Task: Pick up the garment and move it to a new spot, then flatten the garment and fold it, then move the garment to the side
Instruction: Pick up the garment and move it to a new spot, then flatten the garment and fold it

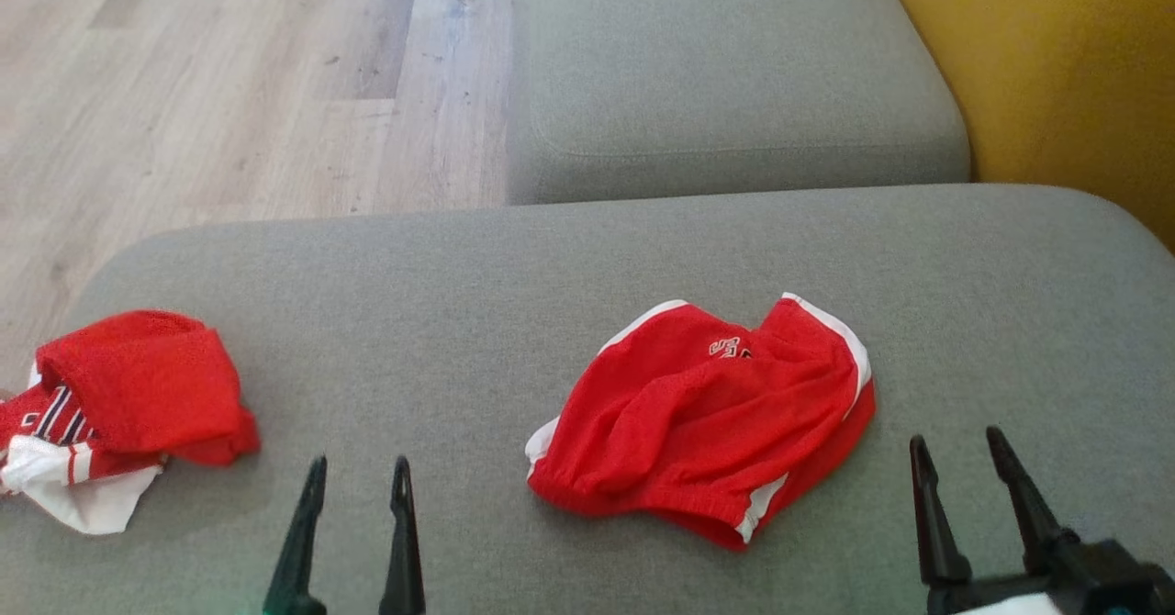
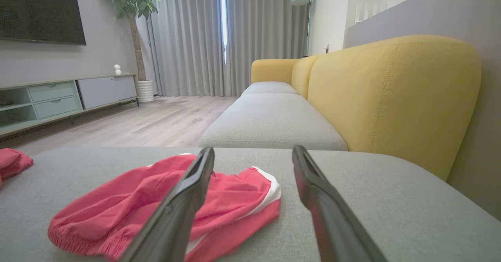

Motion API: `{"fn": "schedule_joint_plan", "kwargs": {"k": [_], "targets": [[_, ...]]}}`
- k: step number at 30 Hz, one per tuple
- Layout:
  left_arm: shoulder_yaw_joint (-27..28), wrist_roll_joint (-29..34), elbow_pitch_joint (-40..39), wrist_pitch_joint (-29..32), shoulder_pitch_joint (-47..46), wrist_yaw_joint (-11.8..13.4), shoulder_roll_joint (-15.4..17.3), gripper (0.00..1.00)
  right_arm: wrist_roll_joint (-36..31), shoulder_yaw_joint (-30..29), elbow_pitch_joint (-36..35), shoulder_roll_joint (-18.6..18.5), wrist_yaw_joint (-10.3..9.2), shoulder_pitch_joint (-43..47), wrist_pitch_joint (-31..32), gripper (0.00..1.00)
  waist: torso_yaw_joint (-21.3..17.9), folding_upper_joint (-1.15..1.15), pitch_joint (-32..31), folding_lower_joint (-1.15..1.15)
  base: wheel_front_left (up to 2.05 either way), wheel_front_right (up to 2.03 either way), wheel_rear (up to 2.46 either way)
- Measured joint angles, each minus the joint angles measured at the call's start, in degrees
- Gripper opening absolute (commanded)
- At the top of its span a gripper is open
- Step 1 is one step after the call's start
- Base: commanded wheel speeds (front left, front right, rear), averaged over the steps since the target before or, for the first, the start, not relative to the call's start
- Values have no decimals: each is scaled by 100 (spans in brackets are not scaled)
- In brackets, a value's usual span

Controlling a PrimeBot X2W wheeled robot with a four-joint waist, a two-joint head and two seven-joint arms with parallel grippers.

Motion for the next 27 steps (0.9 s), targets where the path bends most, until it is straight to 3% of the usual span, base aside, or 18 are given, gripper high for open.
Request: {"fn": "schedule_joint_plan", "kwargs": {"k": [11,27], "targets": [[-14,379,21,0,303,-109,-155,100,0,-30,60,7,0,159,0,100,140,0,-87,1,0,0,0],[-5,368,258,0,302,-302,-187,100,48,-27,121,9,0,162,0,100,122,0,-54,1,0,0,0]]}}
